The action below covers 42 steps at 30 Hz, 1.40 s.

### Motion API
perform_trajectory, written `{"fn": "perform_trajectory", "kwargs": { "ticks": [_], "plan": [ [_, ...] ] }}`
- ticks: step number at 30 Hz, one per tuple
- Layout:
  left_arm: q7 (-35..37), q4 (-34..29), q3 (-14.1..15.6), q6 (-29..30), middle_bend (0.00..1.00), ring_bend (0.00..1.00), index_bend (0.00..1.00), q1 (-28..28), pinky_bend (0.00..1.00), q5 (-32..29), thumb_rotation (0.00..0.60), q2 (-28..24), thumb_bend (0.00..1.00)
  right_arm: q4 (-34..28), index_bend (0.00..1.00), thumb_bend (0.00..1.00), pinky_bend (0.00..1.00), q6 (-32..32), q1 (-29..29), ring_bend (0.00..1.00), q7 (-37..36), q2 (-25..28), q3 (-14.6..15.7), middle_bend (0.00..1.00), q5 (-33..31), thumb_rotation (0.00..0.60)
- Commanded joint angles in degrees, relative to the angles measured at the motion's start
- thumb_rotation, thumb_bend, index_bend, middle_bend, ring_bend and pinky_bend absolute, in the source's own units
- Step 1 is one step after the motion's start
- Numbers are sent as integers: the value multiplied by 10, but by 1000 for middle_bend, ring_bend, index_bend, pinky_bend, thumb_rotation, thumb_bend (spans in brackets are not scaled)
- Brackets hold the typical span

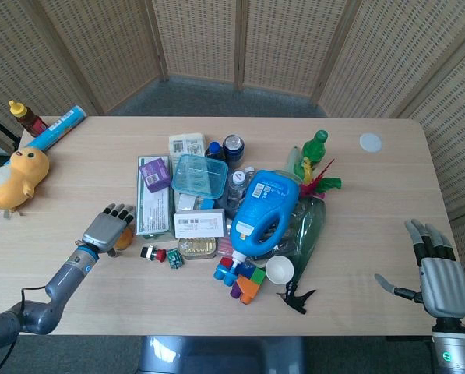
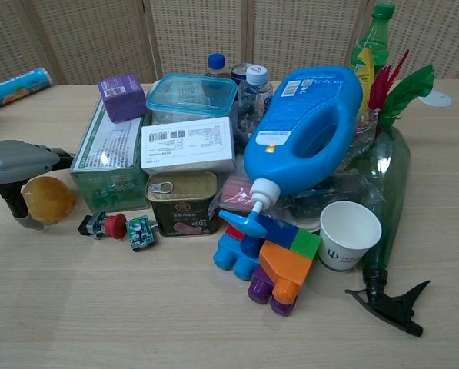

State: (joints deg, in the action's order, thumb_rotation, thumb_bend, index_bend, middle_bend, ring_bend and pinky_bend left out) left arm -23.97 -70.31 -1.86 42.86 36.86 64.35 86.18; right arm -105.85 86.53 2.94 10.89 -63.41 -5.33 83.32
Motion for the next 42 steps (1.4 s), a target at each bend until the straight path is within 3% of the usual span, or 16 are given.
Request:
{"fn": "perform_trajectory", "kwargs": {
  "ticks": [1,11,15,19,25,36,42],
  "plan": [
    [-11,4,4,4,0,0,0,0,229,-6,600,5,0,0,0,0,0,0,0,0,0,0,0,0,-1,364],
    [-40,30,13,40,17,21,171,-5,351,2,600,37,0,0,0,0,0,0,0,0,1,0,1,0,-1,362],
    [-40,42,13,59,254,215,386,-9,470,14,600,51,0,0,0,0,0,0,1,0,0,0,1,0,-1,361],
    [-43,54,16,71,365,285,469,-13,487,25,600,59,0,1,0,0,0,1,1,0,-1,0,1,0,-1,365],
    [-50,63,17,80,575,411,672,-18,508,29,600,63,0,2,0,0,0,1,1,0,-2,1,1,0,-1,365],
    [-39,60,11,89,695,516,798,-21,597,41,600,64,0,1,0,0,0,0,1,0,3,-1,3,0,1,363],
    [-33,-3,-7,104,699,531,810,-19,603,41,600,22,0,1,0,0,0,1,1,0,3,-1,3,0,1,361]
  ]
}}
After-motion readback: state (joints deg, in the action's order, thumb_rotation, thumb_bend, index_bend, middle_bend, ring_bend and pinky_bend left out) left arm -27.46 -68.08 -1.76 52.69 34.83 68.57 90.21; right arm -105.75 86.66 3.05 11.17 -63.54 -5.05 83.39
